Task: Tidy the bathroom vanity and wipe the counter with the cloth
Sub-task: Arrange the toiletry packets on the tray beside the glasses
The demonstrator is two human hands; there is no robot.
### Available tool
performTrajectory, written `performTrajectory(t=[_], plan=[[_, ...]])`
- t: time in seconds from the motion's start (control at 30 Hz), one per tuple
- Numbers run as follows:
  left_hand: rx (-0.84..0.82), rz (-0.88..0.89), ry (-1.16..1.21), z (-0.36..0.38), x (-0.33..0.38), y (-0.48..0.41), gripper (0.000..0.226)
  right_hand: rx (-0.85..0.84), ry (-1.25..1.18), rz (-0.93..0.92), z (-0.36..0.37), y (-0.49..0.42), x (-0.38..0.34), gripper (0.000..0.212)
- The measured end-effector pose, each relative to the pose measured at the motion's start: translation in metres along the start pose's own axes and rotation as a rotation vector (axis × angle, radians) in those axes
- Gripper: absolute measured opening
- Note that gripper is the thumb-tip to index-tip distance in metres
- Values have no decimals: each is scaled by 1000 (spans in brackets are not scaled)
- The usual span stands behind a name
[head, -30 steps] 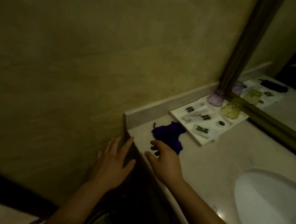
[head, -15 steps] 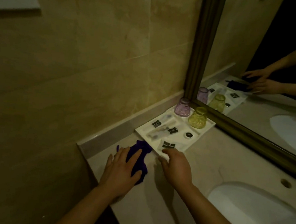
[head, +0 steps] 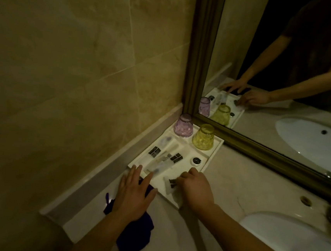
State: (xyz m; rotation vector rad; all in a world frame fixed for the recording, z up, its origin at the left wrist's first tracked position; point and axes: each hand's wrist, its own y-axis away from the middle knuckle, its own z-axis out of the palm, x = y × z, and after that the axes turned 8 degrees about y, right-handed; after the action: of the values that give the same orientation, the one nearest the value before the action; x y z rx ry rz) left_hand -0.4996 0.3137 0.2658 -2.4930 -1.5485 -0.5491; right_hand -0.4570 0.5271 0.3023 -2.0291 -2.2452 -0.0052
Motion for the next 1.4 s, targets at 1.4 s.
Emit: performTrajectory(t=[1.4], plan=[[61,14,3,15,-10,-5,74,81,-105,83,11,-57,29,38]])
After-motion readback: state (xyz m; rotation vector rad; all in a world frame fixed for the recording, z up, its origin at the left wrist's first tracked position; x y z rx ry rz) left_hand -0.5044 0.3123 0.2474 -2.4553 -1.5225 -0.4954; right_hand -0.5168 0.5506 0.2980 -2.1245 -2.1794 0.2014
